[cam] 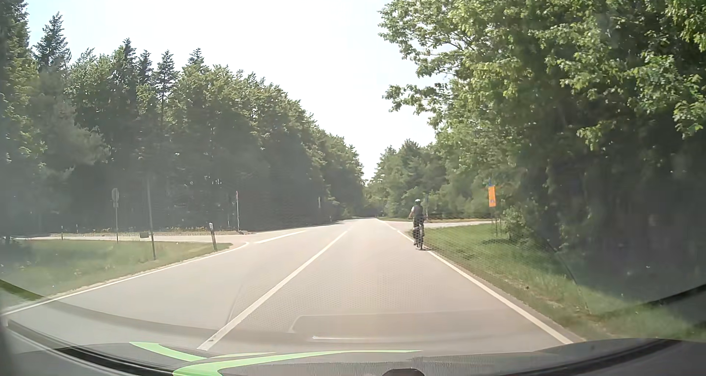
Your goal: Follow the waypoints while adhering to traffic rules and regulations
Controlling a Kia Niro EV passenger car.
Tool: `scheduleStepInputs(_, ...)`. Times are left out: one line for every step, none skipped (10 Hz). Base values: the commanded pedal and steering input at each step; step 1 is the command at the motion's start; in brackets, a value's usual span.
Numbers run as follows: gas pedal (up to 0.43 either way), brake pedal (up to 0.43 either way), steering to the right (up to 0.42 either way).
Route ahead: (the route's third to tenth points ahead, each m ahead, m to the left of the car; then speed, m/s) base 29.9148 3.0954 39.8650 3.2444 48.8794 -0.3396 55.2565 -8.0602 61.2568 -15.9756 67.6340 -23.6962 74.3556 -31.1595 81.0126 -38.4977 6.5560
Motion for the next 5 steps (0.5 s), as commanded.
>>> scheduleStepInputs(0.067,0.0,-0.004)
scheduleStepInputs(0.067,0.0,-0.004)
scheduleStepInputs(0.067,0.0,-0.004)
scheduleStepInputs(0.067,0.0,-0.004)
scheduleStepInputs(0.067,0.0,-0.004)
